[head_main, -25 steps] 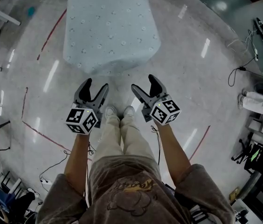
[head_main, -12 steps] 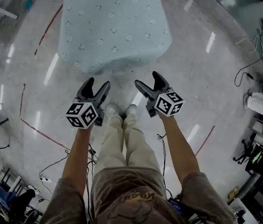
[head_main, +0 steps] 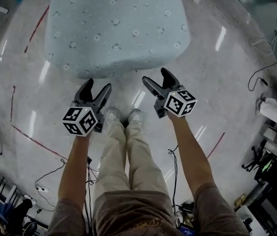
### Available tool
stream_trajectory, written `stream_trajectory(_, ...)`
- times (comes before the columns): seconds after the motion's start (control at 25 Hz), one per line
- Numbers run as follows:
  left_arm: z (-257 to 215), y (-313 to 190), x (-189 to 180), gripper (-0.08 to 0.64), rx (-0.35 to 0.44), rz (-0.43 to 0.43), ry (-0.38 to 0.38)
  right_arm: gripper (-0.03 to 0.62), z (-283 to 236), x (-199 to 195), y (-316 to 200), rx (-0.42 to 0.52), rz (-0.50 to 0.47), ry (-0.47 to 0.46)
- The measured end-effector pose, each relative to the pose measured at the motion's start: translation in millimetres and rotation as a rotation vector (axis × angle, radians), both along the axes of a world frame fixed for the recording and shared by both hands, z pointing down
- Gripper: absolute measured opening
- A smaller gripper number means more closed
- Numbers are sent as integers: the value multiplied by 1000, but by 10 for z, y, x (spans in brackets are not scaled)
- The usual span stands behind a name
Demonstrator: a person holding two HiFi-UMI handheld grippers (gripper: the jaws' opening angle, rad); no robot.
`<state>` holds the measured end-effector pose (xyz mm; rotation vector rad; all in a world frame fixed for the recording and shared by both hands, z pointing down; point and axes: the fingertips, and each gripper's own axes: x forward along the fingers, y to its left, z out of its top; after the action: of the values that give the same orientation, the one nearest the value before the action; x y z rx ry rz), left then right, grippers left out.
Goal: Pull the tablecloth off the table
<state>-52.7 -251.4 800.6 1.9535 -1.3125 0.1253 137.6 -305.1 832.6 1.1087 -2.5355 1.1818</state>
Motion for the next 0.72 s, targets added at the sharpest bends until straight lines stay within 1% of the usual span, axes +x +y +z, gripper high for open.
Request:
stream_trajectory(0.12, 123, -68, 15, 334, 20, 12, 0, 454, 133, -49, -92, 2, -19, -6)
stream_trajectory(0.4, 346, -201, -64, 334, 27, -14, -6, 439, 300, -149, -186, 18, -91, 4)
stream_trajectory(0.56, 332, -363, 21, 334, 61, -5, 27, 412, 317, -211, -258, 26, -83, -34)
stream_trajectory(0.72, 293, -446, 131, 333, 91, 34, 47, 388, 290, -299, -310, 35, -88, -69)
